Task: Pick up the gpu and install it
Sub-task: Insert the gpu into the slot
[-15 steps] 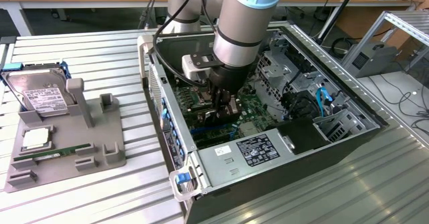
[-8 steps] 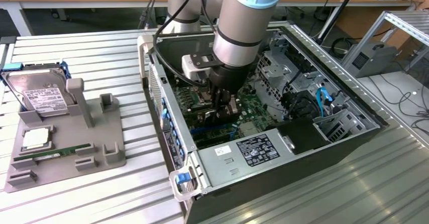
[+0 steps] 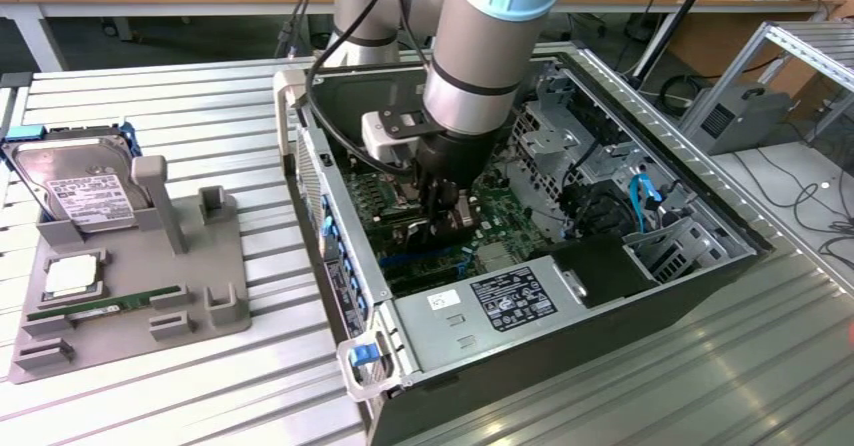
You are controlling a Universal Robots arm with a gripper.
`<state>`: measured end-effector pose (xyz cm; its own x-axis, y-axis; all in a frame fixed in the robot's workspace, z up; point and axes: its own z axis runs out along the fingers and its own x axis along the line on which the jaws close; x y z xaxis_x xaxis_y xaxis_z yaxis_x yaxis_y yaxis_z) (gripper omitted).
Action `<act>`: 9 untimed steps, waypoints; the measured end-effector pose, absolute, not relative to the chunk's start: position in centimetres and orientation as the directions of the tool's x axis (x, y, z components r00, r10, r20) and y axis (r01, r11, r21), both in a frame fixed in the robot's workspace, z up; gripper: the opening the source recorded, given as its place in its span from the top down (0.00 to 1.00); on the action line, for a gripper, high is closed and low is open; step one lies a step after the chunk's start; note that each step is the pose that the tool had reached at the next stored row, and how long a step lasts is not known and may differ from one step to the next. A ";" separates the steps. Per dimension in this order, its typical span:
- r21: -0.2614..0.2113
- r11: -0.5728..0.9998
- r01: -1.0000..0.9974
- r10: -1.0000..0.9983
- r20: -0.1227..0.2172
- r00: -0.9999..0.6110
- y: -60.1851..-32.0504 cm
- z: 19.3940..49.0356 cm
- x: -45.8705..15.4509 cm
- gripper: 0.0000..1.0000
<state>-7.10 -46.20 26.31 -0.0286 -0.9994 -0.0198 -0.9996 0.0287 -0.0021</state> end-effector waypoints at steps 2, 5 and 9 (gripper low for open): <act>-0.002 0.024 -1.000 -1.000 -0.020 -0.024 -46.2 26.3 -7.1 0.73; -0.002 0.026 -1.000 -0.999 -0.019 -0.026 -46.2 26.1 -7.1 0.73; -0.002 0.026 -1.000 -0.999 -0.020 -0.026 -46.2 26.0 -7.1 0.73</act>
<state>-7.10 -46.20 26.03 -0.0261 -0.9995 -0.0196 -0.9997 0.0261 -0.0020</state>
